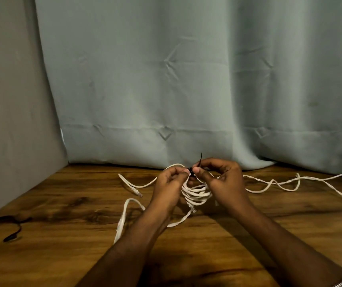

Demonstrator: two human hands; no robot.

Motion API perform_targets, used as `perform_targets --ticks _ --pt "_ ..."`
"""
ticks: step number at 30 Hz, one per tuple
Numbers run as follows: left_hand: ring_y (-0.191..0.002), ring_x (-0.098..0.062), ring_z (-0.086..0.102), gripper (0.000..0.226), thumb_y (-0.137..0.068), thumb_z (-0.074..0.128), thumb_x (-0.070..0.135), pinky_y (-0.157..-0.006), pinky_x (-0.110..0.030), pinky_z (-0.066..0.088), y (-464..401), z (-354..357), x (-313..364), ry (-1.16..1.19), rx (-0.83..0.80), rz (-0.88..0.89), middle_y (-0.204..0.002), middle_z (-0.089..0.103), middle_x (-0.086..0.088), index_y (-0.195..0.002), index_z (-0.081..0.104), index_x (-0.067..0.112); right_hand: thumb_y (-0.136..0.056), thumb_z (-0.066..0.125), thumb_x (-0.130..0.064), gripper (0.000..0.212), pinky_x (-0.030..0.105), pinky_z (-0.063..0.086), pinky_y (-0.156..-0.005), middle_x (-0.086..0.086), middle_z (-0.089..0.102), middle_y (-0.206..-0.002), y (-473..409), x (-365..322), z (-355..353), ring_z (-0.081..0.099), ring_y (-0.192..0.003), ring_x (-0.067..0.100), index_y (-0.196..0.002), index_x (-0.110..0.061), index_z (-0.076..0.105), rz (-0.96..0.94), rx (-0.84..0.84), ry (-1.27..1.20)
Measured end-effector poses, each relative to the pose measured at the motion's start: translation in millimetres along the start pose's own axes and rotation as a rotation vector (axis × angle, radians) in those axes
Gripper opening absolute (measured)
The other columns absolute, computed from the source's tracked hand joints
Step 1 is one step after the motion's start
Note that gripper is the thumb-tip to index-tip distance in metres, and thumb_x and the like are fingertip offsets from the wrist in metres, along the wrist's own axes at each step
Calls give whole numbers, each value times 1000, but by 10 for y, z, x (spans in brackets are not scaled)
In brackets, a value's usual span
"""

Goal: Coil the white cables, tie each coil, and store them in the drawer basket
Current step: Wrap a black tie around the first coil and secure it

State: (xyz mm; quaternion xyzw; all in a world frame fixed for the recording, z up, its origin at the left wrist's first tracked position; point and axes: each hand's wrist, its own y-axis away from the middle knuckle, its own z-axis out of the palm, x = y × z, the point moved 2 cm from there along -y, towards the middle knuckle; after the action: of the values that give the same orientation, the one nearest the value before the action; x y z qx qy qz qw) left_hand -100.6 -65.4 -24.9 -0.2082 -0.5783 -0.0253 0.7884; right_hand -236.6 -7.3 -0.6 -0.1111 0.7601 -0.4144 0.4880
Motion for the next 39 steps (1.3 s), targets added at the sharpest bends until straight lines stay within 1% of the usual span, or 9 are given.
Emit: perform_targets --ticks 3,7,10,14,19,24,28,32,39 --pt "-80 -24 74 11 -92 66 4 -78 -37 59 13 -17 -20 35 7 -39 -88 77 -17 -101 71 -1 -81 82 5 17 12 54 -63 -3 78 -77 29 -52 7 74 -70 3 -92 -9 79 56 31 -81" --pt "-71 -19 74 12 -91 65 -2 -61 -26 59 16 -7 11 66 20 -19 -88 76 -19 -102 70 -5 -81 85 0 44 18 59 -67 -1 78 -80 46 -87 -12 77 -75 9 -112 -23 65 57 72 -58" --pt "-63 -13 73 11 -91 64 -6 -56 -22 57 19 -5 16 89 35 24 -80 75 -12 -101 68 -6 -84 84 -6 30 22 61 -75 -7 78 -81 54 -68 -8 76 -80 7 -106 -23 74 -3 91 40" --pt "-68 -11 72 12 -91 66 -3 -66 -24 59 -19 -28 -31 -2 63 100 -86 75 -13 -103 69 -4 -85 85 -14 20 24 60 -82 -11 78 -93 69 -52 -1 73 -88 2 -102 -24 82 -55 141 186" --pt "-71 -10 72 15 -92 67 0 -69 -21 58 -45 -41 -42 -68 92 154 -96 75 -15 -106 69 -1 -83 80 -27 4 39 62 -72 -14 76 -81 59 -19 -18 73 -76 4 -86 -28 81 -44 174 281" --pt "-86 -13 74 13 -93 68 8 -81 -30 60 -41 -51 -47 -242 96 253 -98 77 -3 -106 73 8 -74 68 -49 22 37 59 -62 -16 72 -69 78 -52 -35 69 -65 1 -81 -30 78 8 152 353" --pt "-91 -7 72 14 -93 68 12 -86 -38 60 0 -57 -50 -389 72 380 -95 77 7 -103 75 18 -75 75 -42 14 33 59 -64 -16 72 -67 63 -41 -49 68 -65 -2 -79 -29 79 23 131 400" --pt "-92 -1 71 16 -93 67 11 -86 -37 59 36 -52 -28 -477 75 455 -94 76 10 -104 75 18 -78 79 -34 5 33 59 -66 -16 72 -68 54 -14 -53 68 -67 -2 -79 -30 79 19 117 415" --pt "-95 -5 70 15 -94 64 17 -85 -39 57 48 -93 -17 -596 36 560 -98 75 10 -105 74 18 -82 79 -27 3 33 56 -64 -9 74 -77 31 30 -38 66 -68 6 -85 -29 80 -84 93 488"
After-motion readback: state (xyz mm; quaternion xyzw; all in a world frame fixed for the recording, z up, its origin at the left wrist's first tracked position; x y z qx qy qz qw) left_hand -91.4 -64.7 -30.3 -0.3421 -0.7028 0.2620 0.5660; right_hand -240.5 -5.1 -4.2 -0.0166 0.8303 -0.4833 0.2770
